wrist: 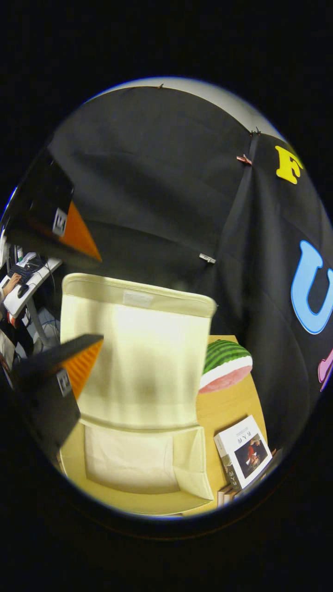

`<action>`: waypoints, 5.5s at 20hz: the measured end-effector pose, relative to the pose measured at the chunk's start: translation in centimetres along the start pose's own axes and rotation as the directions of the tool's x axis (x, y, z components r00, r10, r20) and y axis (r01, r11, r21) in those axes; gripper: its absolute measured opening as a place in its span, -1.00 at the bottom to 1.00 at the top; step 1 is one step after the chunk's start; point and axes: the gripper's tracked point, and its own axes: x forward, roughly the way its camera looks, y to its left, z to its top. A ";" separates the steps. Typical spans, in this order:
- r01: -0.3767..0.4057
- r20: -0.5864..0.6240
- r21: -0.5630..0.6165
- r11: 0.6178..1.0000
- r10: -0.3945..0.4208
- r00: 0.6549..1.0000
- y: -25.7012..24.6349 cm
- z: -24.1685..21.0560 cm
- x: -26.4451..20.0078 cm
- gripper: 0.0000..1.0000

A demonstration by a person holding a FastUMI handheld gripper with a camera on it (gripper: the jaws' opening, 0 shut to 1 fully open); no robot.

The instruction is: Open the storage box then place both shoes into the box .Put the left shoe in first, then the right shoe, with the right side of both shoes facing outward in a uniform manner.

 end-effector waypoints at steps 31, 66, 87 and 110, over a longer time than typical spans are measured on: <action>0.771 0.543 -0.081 0.632 -0.621 0.566 -39.6 4.5 -32.2 0.96; 0.636 0.149 0.126 0.761 -0.648 0.747 -48.9 3.9 -24.5 -0.88; 0.369 0.257 0.262 0.892 -0.433 0.864 -24.1 7.8 -16.5 -0.88; 0.337 0.143 0.123 0.933 -0.353 0.925 -22.0 4.2 -5.1 0.98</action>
